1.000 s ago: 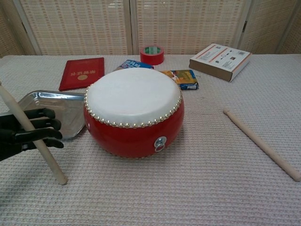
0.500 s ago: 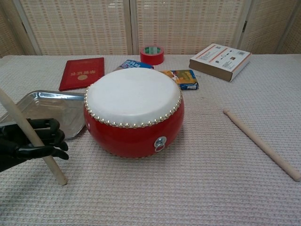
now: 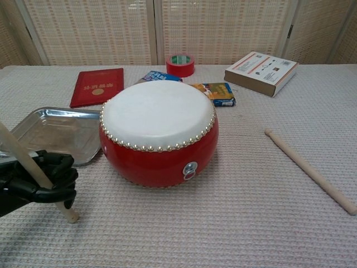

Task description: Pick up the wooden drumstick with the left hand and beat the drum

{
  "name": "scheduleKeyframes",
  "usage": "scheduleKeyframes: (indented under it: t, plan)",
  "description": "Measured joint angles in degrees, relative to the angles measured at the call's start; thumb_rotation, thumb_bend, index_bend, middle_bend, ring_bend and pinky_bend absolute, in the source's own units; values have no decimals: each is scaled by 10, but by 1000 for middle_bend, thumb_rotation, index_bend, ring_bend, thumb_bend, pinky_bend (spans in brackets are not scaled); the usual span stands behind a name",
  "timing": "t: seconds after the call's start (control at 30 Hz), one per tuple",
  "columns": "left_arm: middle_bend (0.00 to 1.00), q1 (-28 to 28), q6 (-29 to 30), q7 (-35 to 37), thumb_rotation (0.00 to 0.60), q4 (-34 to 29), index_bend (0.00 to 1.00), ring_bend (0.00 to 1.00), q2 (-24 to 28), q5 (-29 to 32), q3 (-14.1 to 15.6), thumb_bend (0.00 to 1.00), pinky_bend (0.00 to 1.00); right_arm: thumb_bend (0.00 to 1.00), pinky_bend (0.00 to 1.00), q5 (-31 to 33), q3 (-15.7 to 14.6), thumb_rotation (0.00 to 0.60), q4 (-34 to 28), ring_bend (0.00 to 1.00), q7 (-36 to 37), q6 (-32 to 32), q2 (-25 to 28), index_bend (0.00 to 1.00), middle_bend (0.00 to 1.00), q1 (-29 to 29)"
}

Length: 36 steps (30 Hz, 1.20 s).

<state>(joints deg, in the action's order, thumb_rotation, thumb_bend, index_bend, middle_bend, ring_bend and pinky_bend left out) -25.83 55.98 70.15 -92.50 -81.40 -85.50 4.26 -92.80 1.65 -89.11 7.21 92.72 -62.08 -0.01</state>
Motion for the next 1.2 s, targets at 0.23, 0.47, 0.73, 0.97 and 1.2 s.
scheduleKeyframes:
  t: [0.23,0.47,0.73,0.97,1.2]
  plan:
    - [800,4,-1,-27,600,1,810,713,-9,1,1,219,638,37,0,-2,1,600,1,0,0,4,0,0,76,-1]
    - [877,12,2,-90,600,8,882,784,-28,18,-3,224,708,37,0,-2,1,600,3,0,1,7,-1,0,77,-3]
    - [909,37,23,-152,600,22,922,810,-65,42,-11,239,738,37,0,0,1,600,4,0,3,10,0,0,76,-6]
    - [939,58,42,-143,600,36,958,833,-80,39,-10,257,742,37,0,2,3,600,3,0,0,9,0,0,77,-6]
    - [987,65,43,-138,600,51,999,891,-90,28,-7,314,838,38,0,2,3,600,1,0,-2,9,1,0,76,-6]
